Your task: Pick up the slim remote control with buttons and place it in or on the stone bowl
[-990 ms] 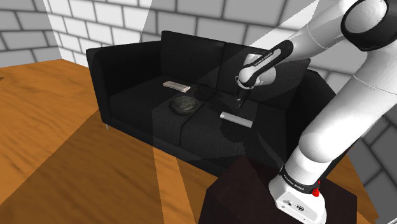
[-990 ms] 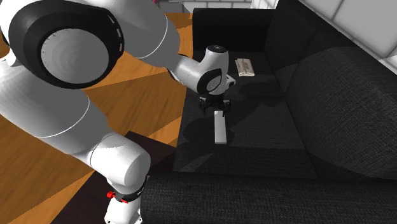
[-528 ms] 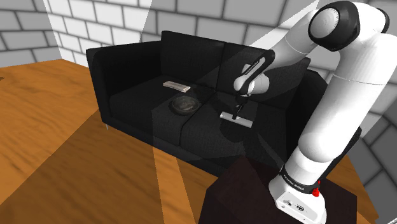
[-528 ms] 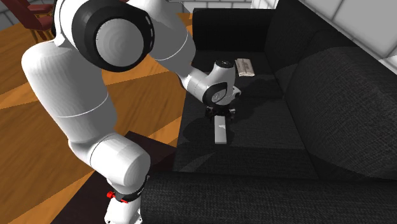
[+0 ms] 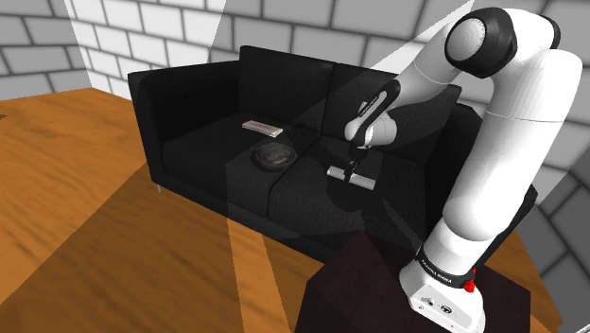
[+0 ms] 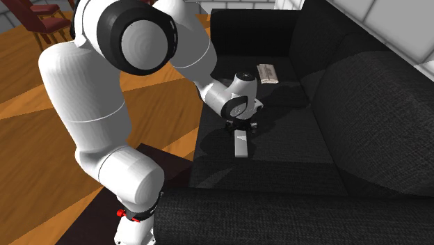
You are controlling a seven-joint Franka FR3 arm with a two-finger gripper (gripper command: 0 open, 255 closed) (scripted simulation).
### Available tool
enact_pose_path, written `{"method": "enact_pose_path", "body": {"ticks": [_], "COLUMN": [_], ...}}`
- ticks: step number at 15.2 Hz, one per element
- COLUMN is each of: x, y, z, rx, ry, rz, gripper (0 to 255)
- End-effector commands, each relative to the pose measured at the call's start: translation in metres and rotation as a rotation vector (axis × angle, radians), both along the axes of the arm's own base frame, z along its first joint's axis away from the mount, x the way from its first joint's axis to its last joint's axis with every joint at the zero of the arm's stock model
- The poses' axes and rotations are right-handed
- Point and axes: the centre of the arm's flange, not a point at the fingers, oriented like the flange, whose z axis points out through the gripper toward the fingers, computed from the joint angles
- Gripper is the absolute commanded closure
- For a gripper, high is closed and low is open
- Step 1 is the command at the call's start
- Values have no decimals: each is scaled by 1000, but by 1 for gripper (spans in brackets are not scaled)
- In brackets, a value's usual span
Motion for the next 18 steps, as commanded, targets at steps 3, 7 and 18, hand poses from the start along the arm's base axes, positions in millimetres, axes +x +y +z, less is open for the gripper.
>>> {"method": "enact_pose_path", "body": {"ticks": [3, 7, 18], "x": [0, 0, 0], "y": [0, 0, 0], "z": [0, 0, 21], "rx": [0, 0, 0], "ry": [0, 0, 0], "rz": [0, 0, 0], "gripper": [0, 255, 255]}}
